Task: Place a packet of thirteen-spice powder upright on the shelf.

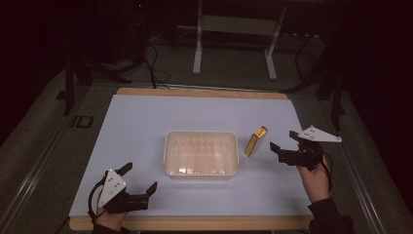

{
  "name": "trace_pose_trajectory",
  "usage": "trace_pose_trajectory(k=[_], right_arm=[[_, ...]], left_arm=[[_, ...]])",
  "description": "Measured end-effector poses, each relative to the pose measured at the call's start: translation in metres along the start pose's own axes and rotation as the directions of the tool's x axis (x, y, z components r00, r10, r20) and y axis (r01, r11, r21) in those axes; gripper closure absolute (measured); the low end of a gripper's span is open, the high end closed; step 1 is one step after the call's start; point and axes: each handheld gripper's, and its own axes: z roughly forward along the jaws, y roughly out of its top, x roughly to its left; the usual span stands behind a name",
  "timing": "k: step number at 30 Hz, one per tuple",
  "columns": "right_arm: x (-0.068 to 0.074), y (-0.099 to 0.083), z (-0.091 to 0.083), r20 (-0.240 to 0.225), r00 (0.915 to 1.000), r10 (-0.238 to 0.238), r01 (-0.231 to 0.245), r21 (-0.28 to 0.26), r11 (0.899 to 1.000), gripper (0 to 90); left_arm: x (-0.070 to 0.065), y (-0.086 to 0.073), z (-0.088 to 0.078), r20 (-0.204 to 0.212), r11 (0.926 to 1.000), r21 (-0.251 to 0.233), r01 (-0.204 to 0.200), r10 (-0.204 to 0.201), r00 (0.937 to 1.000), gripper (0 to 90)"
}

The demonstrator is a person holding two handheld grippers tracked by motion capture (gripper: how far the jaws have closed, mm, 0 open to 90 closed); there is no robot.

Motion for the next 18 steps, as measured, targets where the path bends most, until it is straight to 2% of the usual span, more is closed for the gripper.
trace_pose_trajectory(k=[1,2,3,4,9,13,14,18], right_arm=[[0.0,0.002,0.001,-0.006,1.0,-0.003,0.003,0.022,1.0,13.9],[0.0,0.002,0.001,-0.006,1.0,-0.003,0.003,0.022,1.0,13.9],[-0.001,0.004,0.002,-0.003,0.9998,-0.018,0.018,0.055,0.998,13.9],[-0.001,0.006,0.004,-0.007,0.9996,-0.028,0.028,0.087,0.996,13.9],[-0.005,0.011,0.007,-0.02,0.9986,-0.048,0.051,0.184,0.982,13.9],[-0.007,0.015,0.008,-0.036,0.9972,-0.065,0.073,0.264,0.962,13.9],[-0.007,0.016,0.008,-0.047,0.9958,-0.079,0.089,0.294,0.952,13.9],[-0.008,0.019,0.01,-0.07,0.9919,-0.105,0.124,0.36,0.925,14.0]], left_arm=[[0.0,0.0,0.0,0.001,1.0,0.003,0.001,-0.001,1.0,0.0],[0.0,0.0,0.0,0.001,1.0,0.003,0.001,-0.001,1.0,0.0],[0.0,0.0,0.001,0.002,1.0,0.001,0.0,0.0,1.0,0.0],[0.0,0.0,0.001,0.002,1.0,0.003,0.0,0.0,1.0,0.0],[0.0,0.0,0.001,0.004,1.0,0.003,0.001,-0.001,1.0,0.0],[-0.001,0.0,0.002,0.007,1.0,0.005,-0.001,0.001,1.0,0.0],[-0.001,0.0,0.002,0.006,1.0,0.006,-0.002,0.002,1.0,0.0],[0.0,0.0,0.002,0.006,1.0,0.005,-0.001,0.001,1.0,0.0]])
